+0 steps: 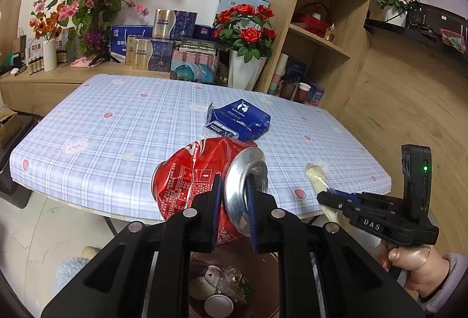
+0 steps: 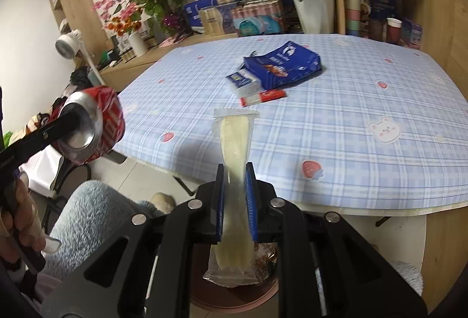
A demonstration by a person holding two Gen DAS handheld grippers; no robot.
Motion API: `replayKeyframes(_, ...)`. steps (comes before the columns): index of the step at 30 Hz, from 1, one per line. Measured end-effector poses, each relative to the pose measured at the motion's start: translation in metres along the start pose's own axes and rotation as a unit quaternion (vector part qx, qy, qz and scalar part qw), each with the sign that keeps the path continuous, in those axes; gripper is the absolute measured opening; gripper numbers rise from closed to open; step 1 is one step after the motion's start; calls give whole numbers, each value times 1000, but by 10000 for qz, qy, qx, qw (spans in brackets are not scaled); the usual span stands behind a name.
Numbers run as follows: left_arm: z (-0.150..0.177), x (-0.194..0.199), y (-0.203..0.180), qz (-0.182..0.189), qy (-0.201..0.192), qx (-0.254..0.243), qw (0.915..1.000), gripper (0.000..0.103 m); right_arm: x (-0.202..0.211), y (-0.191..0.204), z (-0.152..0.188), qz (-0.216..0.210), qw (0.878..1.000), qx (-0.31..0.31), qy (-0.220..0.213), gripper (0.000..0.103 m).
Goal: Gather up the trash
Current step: 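Carry the can and straw over the bin and open both grippers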
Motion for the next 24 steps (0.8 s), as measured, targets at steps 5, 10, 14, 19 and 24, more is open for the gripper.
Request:
replayKeyframes(5,3,3,1,-3,7,22,10000,16,-1,11,6,-143,9998,74,97,17)
replayKeyframes(10,4,4,4,-4,21,64,10000,16,-2,19,11,-384,9992,34,114,43)
replayKeyframes(14,7,3,5,-13,45,95,9999,16,1,21,8,-255,9996,67,-95,75)
replayKeyframes(19,12,-1,5,3,116,98,9999,16,7,19,6,61,9992,4,-394,97)
replayKeyframes(24,16,-8,3,65,217,83,9997,16,6,14,7,313,9986,-28,-416,97)
Point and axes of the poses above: each gripper's, at about its wrist camera, not at the fingertips, and x roughly against the way its jaws point, y to its left, z to its underside, the point moved 1 cm from there along -x, roughly the way its jaws point, and after that the axes turned 8 degrees about z, right-handed, at the moved point
